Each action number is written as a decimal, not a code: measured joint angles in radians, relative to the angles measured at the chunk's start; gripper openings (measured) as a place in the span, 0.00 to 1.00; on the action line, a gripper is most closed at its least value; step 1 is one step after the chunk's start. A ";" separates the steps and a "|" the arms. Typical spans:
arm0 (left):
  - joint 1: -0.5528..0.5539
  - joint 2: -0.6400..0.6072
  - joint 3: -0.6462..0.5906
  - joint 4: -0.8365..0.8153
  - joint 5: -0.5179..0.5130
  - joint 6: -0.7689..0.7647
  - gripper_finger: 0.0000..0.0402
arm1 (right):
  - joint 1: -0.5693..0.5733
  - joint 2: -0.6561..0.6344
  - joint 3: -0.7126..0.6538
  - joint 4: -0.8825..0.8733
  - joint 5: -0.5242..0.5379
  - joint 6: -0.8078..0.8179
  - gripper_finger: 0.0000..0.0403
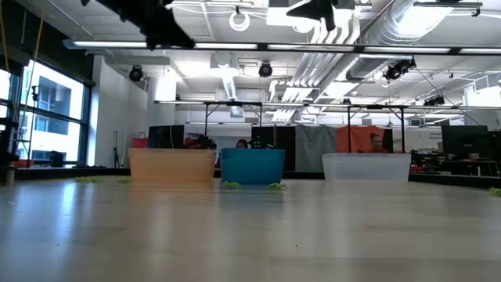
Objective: Sort Halloween decoration
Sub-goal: Put the green spider toy into the orange bin
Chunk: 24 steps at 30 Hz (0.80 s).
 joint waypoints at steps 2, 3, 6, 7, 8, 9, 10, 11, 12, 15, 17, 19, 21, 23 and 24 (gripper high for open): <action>0.019 -0.007 0.000 -0.036 -0.047 -0.006 0.00 | -0.010 0.000 0.000 0.000 0.023 -0.002 0.61; 0.027 -0.005 0.000 -0.047 -0.071 -0.030 0.00 | -0.017 0.000 0.000 0.002 0.031 -0.002 0.61; 0.050 0.023 0.016 -0.059 -0.167 -0.189 0.00 | -0.035 0.006 0.000 0.007 0.037 -0.002 0.61; 0.062 0.050 0.040 -0.082 -0.179 -0.246 0.00 | -0.043 0.007 0.000 0.003 0.037 -0.001 0.61; 0.077 0.083 0.074 -0.115 -0.179 -0.284 0.00 | -0.049 0.007 0.000 0.005 0.037 0.003 0.61; 0.095 0.115 0.108 -0.159 -0.175 -0.302 0.00 | -0.055 0.007 0.000 0.008 0.037 0.005 0.61; 0.111 0.147 0.145 -0.200 -0.175 -0.307 0.00 | -0.061 0.007 0.000 0.009 0.037 0.005 0.61; 0.128 0.182 0.184 -0.230 -0.176 -0.306 0.00 | -0.067 0.008 0.000 0.007 0.037 0.005 0.61; 0.140 0.217 0.218 -0.256 -0.177 -0.291 0.00 | -0.070 0.008 0.000 0.007 0.037 0.005 0.61; 0.166 0.334 0.276 -0.368 -0.194 -0.274 0.00 | -0.079 0.008 0.000 -0.001 0.037 0.005 0.61; 0.180 0.400 0.280 -0.421 -0.196 -0.294 0.00 | -0.080 0.008 0.000 -0.023 0.037 0.006 0.61; 0.191 0.459 0.280 -0.458 -0.199 -0.323 0.00 | -0.080 0.008 0.000 -0.044 0.036 0.005 0.61; 0.197 0.516 0.260 -0.471 -0.205 -0.351 0.00 | -0.080 0.008 0.000 -0.073 0.036 0.006 0.61; 0.197 0.561 0.233 -0.444 -0.210 -0.367 0.00 | -0.080 0.008 0.000 -0.098 0.036 0.005 0.61; 0.197 0.577 0.221 -0.416 -0.210 -0.370 0.00 | -0.079 0.008 0.000 -0.107 0.036 0.005 0.61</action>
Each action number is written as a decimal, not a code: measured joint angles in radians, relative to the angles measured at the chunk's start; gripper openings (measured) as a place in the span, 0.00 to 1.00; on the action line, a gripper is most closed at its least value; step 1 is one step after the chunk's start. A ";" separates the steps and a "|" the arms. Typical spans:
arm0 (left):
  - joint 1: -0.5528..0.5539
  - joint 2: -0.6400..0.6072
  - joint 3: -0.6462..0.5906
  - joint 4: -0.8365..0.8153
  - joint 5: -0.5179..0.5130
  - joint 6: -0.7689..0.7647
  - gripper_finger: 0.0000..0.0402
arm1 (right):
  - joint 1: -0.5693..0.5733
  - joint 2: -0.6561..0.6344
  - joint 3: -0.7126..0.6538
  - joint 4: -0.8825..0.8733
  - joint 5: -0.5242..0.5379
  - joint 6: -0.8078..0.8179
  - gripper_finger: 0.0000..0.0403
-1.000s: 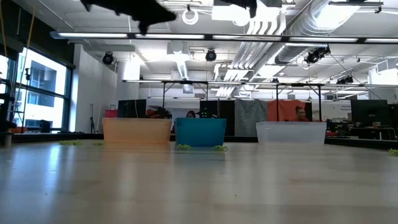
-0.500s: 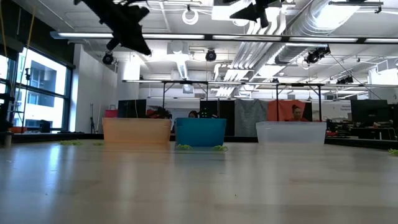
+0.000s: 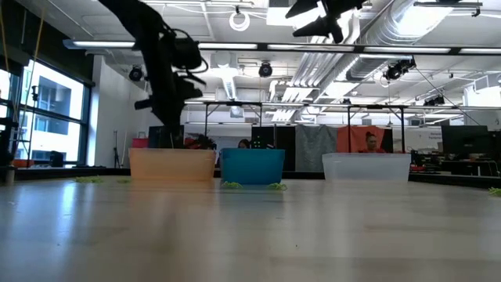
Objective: Sort Halloween decoration
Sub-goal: Put the green spider toy into the orange bin
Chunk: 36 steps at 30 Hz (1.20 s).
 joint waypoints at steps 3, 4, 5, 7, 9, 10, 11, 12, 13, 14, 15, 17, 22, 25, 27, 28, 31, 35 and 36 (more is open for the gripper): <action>0.000 0.047 -0.023 0.036 -0.001 -0.020 0.00 | 0.000 0.000 0.000 -0.029 0.000 0.000 0.61; 0.000 0.064 -0.025 0.046 -0.001 -0.024 0.00 | 0.000 0.000 0.000 -0.034 0.000 0.000 0.61; 0.000 0.079 -0.025 0.054 -0.003 -0.024 0.00 | 0.000 0.000 0.000 -0.035 0.000 0.000 0.61; 0.006 0.102 -0.024 0.061 -0.012 -0.026 0.00 | 0.000 0.000 0.000 -0.035 0.000 0.000 0.61; 0.016 0.131 -0.024 0.072 -0.020 -0.038 0.00 | 0.000 0.004 0.000 -0.035 0.000 0.000 0.61; 0.021 0.144 -0.024 0.071 -0.022 -0.044 0.00 | 0.000 0.007 0.000 -0.036 0.000 0.001 0.61; 0.025 0.157 -0.024 0.071 -0.023 -0.048 0.00 | 0.000 0.008 0.000 -0.040 0.000 0.002 0.61; 0.030 0.171 -0.024 0.072 -0.023 -0.052 0.00 | 0.000 0.011 0.000 -0.039 0.000 0.003 0.61; 0.035 0.185 -0.024 0.071 -0.023 -0.053 0.00 | 0.001 0.015 0.000 -0.033 0.000 0.003 0.61; 0.039 0.199 -0.024 0.069 -0.022 -0.058 0.00 | 0.002 0.019 0.000 -0.036 0.000 0.005 0.61; 0.040 0.213 -0.024 0.068 -0.022 -0.063 0.00 | 0.002 0.025 0.000 -0.043 0.000 0.013 0.61; 0.046 0.233 -0.024 0.068 -0.021 -0.078 0.00 | 0.002 0.037 0.000 -0.043 -0.001 0.030 0.61; 0.053 0.256 -0.024 0.070 -0.024 -0.087 0.00 | 0.002 0.077 0.000 -0.057 -0.001 0.048 0.61; 0.061 0.257 -0.024 0.066 -0.027 -0.087 0.00 | 0.002 0.097 0.000 -0.057 -0.002 0.049 0.61; 0.066 0.258 -0.024 0.066 -0.028 -0.085 0.00 | 0.002 0.105 0.000 -0.057 -0.002 0.050 0.61; 0.066 0.258 -0.024 0.065 -0.028 -0.079 0.00 | 0.002 0.105 0.000 -0.055 -0.003 0.062 0.61; 0.066 0.259 -0.024 0.051 -0.028 -0.078 0.00 | 0.002 0.105 0.000 -0.040 -0.006 0.101 0.61; 0.065 0.278 -0.024 0.049 -0.021 -0.068 0.00 | -0.001 0.103 0.000 -0.018 -0.006 0.112 0.61; 0.065 0.285 -0.024 0.048 -0.015 -0.068 0.00 | -0.001 0.103 0.000 -0.017 -0.006 0.108 0.61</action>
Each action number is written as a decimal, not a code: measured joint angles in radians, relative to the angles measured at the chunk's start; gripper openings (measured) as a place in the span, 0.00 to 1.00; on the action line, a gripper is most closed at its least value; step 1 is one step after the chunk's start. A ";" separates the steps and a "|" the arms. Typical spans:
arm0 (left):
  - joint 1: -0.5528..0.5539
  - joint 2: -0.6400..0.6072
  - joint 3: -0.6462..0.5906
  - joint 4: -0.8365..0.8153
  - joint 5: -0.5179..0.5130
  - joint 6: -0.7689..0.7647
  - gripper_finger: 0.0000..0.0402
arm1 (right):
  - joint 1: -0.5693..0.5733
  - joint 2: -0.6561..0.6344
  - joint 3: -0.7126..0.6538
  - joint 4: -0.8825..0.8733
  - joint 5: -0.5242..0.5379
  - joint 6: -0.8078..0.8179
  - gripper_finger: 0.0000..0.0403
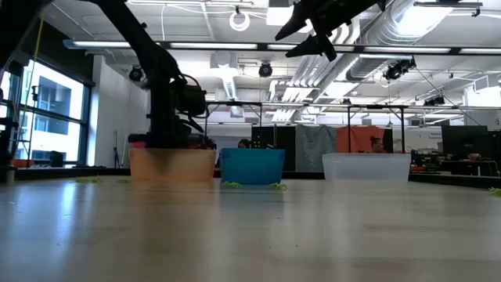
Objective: Sort Halloween decoration
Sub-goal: Put the green spider toy into the orange bin
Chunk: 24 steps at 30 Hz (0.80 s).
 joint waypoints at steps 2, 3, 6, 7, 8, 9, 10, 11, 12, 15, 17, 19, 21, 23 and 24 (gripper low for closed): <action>0.000 0.013 0.003 -0.004 0.016 -0.001 0.00 | 0.000 0.000 0.000 0.001 0.000 0.000 0.61; 0.000 0.016 0.004 -0.006 0.028 -0.001 0.00 | 0.000 0.000 0.000 0.001 0.000 -0.001 0.61; -0.004 0.013 0.003 -0.001 0.027 -0.001 0.00 | 0.000 0.000 0.000 0.001 0.000 0.001 0.61; -0.005 0.010 0.001 0.002 0.027 0.000 0.00 | 0.000 0.000 0.000 0.001 0.000 0.004 0.61; -0.006 0.008 0.001 0.005 0.027 0.004 0.00 | 0.000 0.000 0.000 0.001 0.000 0.006 0.61; -0.006 0.005 0.000 0.008 0.028 0.008 0.00 | 0.000 0.000 0.000 0.001 0.000 0.007 0.61; -0.006 0.004 0.000 0.009 0.029 0.008 0.00 | 0.000 0.000 0.000 0.001 0.000 0.007 0.61; -0.006 0.003 0.000 0.010 0.033 0.008 0.00 | 0.000 0.000 0.000 0.001 0.000 0.007 0.61; -0.006 0.003 0.000 0.009 0.040 0.008 0.01 | 0.000 0.000 0.000 0.001 -0.001 0.007 0.61; -0.006 0.003 0.000 -0.006 0.060 0.008 0.03 | 0.000 0.000 0.000 0.005 -0.004 0.007 0.61; -0.006 0.003 -0.001 -0.016 0.066 0.008 0.06 | 0.000 0.000 0.000 0.005 -0.005 0.005 0.61; -0.006 0.003 -0.001 -0.023 0.065 0.009 0.09 | 0.000 0.000 0.000 0.005 -0.008 0.005 0.61; -0.006 0.003 -0.001 -0.032 0.065 0.009 0.13 | 0.000 0.000 0.000 0.005 -0.008 0.005 0.61; -0.006 0.001 -0.001 -0.042 0.065 0.021 0.18 | 0.000 0.000 0.000 0.005 -0.008 0.005 0.61; -0.006 -0.003 -0.001 -0.049 0.065 0.029 0.20 | 0.000 0.000 0.000 0.005 -0.008 0.005 0.61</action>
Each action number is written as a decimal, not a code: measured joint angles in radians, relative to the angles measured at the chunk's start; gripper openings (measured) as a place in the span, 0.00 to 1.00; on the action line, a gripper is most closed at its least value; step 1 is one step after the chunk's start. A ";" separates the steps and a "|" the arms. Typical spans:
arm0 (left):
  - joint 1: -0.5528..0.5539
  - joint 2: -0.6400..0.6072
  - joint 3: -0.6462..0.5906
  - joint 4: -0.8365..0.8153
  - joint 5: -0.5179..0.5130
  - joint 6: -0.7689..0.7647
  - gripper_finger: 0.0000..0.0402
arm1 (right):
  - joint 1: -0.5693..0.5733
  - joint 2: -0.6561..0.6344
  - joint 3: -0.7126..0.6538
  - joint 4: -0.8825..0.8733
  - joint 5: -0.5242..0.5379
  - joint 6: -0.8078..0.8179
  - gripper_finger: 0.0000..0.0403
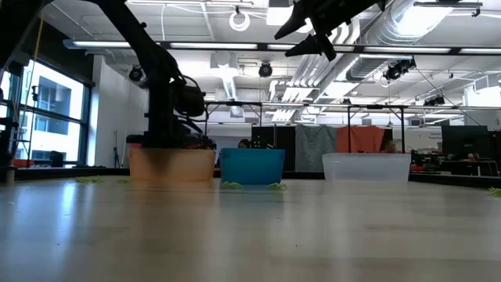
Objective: Sort Halloween decoration
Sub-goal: Put the green spider toy into the orange bin
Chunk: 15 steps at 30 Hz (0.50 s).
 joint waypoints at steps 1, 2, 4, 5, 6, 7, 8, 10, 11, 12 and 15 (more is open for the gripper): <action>0.000 -0.007 0.000 -0.005 0.000 0.012 0.23 | 0.000 0.000 0.000 0.000 0.000 0.000 0.61; 0.000 -0.017 0.000 -0.006 -0.001 0.021 0.26 | 0.000 0.000 0.000 0.000 0.000 0.000 0.61; 0.000 -0.037 0.000 -0.005 -0.004 0.038 0.31 | 0.001 0.000 0.000 0.000 0.000 0.000 0.61; 0.000 -0.047 0.000 -0.004 -0.004 0.044 0.33 | 0.001 0.000 0.000 0.000 0.000 0.000 0.61; 0.000 -0.058 0.000 -0.005 -0.008 0.047 0.35 | 0.001 0.000 0.000 0.000 0.000 0.000 0.61; 0.001 -0.069 0.000 -0.004 -0.014 0.047 0.38 | 0.001 0.000 0.000 0.000 0.000 0.002 0.61; 0.001 -0.079 0.000 -0.003 -0.021 0.048 0.40 | 0.001 0.000 0.000 0.000 0.000 0.002 0.61; 0.001 -0.099 0.000 -0.007 -0.025 0.049 0.43 | 0.001 0.000 0.000 0.000 0.000 0.002 0.61; 0.001 -0.111 0.000 -0.006 -0.026 0.050 0.44 | 0.001 0.000 0.000 0.000 0.000 0.003 0.61; 0.001 -0.123 0.000 -0.006 -0.026 0.056 0.45 | 0.001 0.000 0.000 0.000 0.000 0.004 0.61; 0.001 -0.177 0.000 -0.010 -0.025 0.076 0.47 | 0.001 0.000 0.000 0.000 -0.004 0.019 0.61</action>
